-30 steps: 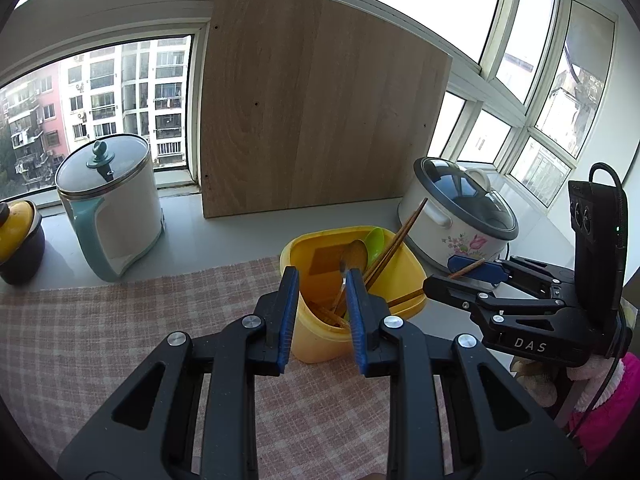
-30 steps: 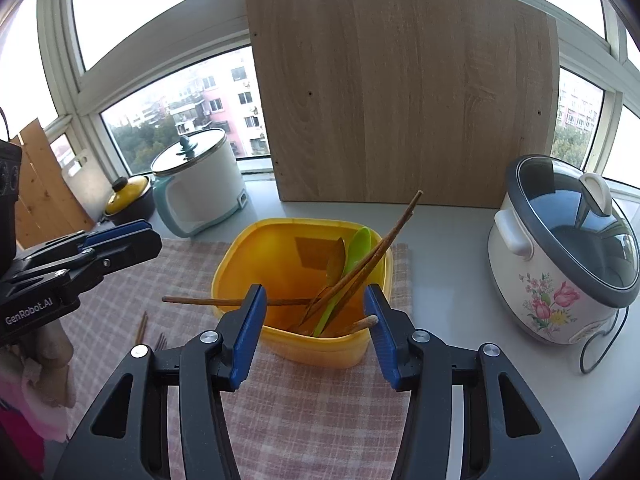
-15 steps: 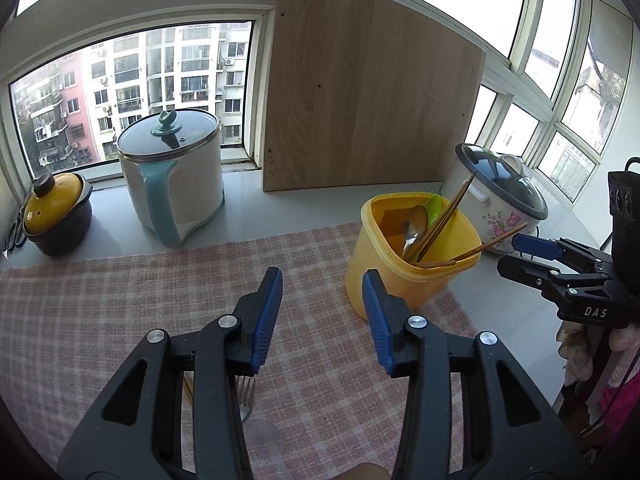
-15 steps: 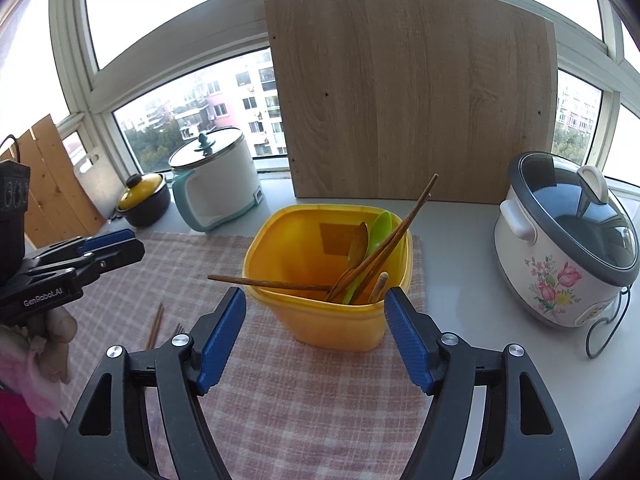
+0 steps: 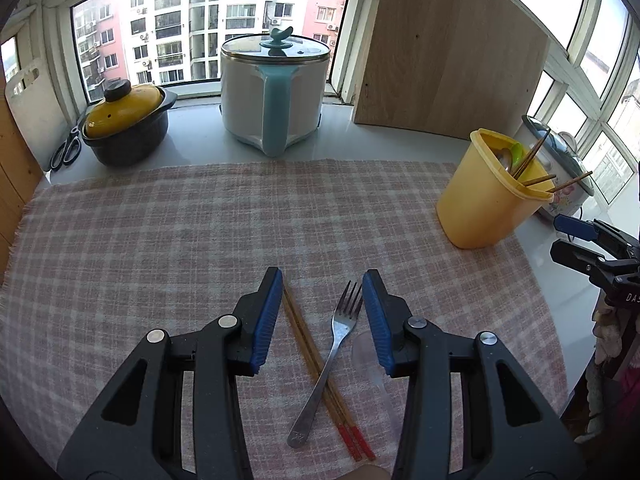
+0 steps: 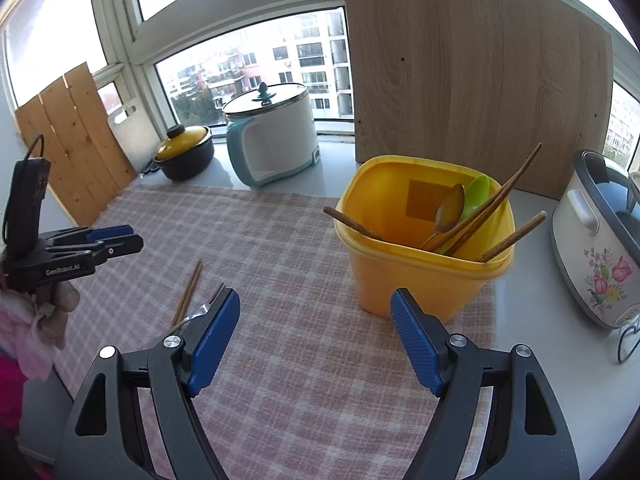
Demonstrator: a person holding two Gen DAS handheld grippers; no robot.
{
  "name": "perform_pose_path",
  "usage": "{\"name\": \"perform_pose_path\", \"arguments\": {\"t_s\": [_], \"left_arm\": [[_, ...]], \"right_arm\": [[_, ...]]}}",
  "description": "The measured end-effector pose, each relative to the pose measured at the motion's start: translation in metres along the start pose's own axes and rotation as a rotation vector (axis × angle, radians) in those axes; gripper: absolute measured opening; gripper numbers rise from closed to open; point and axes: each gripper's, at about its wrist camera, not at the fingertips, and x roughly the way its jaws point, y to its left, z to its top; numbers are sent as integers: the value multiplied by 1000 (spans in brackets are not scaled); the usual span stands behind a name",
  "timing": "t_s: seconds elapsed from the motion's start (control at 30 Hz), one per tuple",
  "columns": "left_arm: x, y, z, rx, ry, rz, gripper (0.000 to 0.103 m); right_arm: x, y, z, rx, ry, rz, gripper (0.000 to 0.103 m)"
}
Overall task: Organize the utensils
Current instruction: 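Move both open grippers back over the fork and chopsticks on the cloth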
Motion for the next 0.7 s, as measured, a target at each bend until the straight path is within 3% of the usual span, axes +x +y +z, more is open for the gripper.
{"name": "perform_pose_path", "arguments": {"t_s": [0.37, 0.7], "left_arm": [[10, 12, -41, -15, 89, -13, 42], [23, 11, -65, -32, 145, -26, 42]], "right_arm": [[53, 45, -12, -65, 159, 140, 76], [108, 67, -26, -58, 331, 251, 44]]}}
